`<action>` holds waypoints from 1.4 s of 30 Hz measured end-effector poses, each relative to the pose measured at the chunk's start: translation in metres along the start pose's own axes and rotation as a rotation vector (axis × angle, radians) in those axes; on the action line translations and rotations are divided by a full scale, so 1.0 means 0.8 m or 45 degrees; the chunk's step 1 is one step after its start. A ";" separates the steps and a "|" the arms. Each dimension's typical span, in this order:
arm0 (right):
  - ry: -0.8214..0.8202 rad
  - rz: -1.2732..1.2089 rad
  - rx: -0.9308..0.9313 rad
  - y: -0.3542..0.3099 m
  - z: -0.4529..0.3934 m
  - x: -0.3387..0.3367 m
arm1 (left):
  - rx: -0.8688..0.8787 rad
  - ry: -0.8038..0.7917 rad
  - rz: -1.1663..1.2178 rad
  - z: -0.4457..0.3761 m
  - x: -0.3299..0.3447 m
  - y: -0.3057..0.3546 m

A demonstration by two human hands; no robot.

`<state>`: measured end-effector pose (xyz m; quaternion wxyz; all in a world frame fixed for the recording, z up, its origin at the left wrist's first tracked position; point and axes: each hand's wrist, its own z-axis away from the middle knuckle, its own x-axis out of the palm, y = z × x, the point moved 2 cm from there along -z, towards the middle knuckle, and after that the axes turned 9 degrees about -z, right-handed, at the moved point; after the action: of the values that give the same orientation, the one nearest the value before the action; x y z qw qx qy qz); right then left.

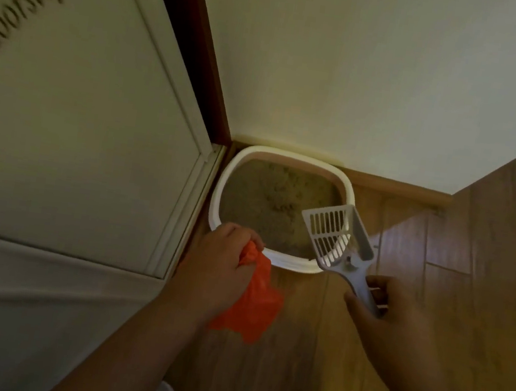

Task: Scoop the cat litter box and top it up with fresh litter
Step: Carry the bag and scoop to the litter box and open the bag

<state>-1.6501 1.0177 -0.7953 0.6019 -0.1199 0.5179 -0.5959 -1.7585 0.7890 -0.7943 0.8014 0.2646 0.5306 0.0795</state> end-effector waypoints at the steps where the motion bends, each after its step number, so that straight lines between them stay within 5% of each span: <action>1: 0.006 -0.013 0.065 0.020 -0.014 0.016 | 0.002 -0.001 0.007 -0.010 0.018 -0.008; 12: -0.079 0.031 -0.229 0.098 -0.146 0.094 | 0.181 -0.050 -0.093 -0.111 0.167 -0.059; 29: -0.230 -0.512 -0.107 0.087 -0.168 0.092 | 0.094 0.023 0.355 -0.139 0.169 -0.007; 36: -0.324 -0.635 -0.102 0.073 -0.170 0.088 | 0.165 -0.354 0.592 -0.137 0.164 -0.020; 42: -0.265 -0.496 -0.192 0.071 -0.175 0.085 | 0.230 -0.157 0.431 -0.136 0.153 -0.022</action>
<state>-1.7407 1.0418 -0.9320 0.5148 -0.3230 0.4632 -0.6450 -1.8063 0.8613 -0.9345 0.7805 0.4252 0.4335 0.1487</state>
